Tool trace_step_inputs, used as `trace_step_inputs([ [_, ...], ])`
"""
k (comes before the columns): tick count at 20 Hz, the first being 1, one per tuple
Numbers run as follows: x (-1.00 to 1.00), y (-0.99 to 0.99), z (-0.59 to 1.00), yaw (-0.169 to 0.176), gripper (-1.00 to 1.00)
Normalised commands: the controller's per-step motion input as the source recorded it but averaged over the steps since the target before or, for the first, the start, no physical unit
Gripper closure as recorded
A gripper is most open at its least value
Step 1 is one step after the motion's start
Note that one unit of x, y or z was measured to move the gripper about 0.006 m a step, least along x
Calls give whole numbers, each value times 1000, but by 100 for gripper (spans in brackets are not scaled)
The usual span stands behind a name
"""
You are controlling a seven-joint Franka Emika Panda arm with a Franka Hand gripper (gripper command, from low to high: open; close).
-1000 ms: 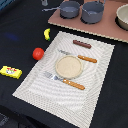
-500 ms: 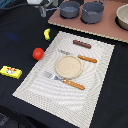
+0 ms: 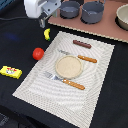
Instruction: Interact with the objects in diverse but meaningful ways.
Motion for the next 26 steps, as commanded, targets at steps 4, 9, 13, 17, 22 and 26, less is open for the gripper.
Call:
trace_step_inputs([
  [4,0,-418,-345,-77,-100],
  [9,0,-404,-354,-103,-100],
  [13,0,-298,-305,-152,-100],
  [17,15,-70,-143,-177,-100],
  [22,75,0,-53,-151,-100],
  [26,64,-65,-146,-147,-100],
])
